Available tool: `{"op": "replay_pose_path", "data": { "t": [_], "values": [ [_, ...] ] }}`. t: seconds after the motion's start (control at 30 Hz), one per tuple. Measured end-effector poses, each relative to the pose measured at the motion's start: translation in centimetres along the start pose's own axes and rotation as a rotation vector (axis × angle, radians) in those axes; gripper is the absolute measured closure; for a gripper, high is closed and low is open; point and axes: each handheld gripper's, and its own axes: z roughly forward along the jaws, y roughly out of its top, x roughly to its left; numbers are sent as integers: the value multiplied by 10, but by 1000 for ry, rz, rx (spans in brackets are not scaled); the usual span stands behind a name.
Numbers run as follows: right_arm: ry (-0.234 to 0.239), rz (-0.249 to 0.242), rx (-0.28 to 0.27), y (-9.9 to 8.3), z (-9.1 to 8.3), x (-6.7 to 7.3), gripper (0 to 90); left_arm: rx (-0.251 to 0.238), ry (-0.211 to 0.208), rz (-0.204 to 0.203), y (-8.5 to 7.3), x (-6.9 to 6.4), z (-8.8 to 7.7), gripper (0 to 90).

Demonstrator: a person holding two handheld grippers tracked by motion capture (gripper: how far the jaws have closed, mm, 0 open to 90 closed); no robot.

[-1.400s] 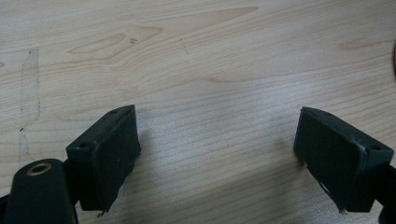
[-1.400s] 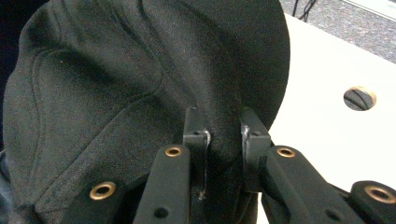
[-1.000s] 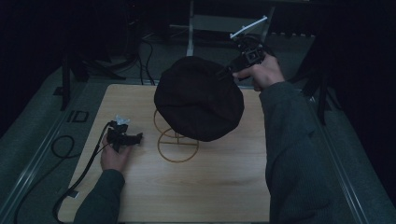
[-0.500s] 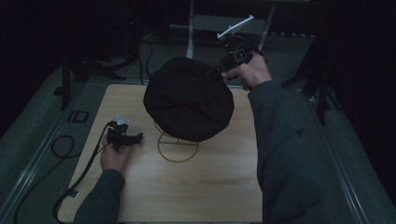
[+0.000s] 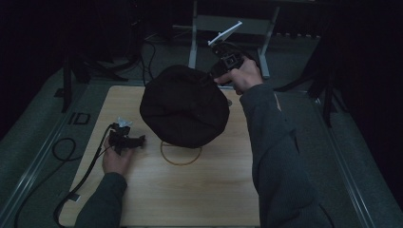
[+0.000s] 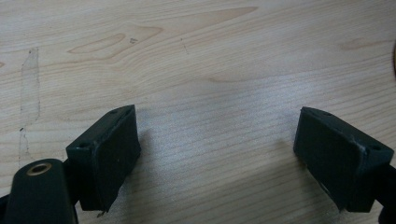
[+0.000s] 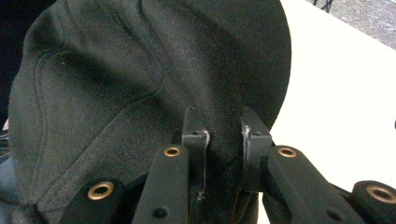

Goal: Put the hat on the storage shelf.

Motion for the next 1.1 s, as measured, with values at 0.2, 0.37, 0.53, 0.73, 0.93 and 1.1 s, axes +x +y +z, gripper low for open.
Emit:
{"op": "replay_pose_path", "data": {
  "t": [0.2,0.37,0.53,0.73,0.93,1.1],
  "values": [
    [-10,13,8,4,15,-1,766,-1,0,-1,0,0,0,138],
    [-37,17,25,5,21,-4,763,-1,0,0,0,0,0,138],
    [-45,14,36,5,29,-7,762,-1,0,0,0,0,0,138],
    [-63,9,43,5,38,-11,760,0,0,1,0,0,0,138],
    [-105,11,57,5,45,-12,755,0,0,1,0,0,0,138],
    [-131,9,65,5,50,-12,749,0,0,1,0,0,0,138]
  ]
}}
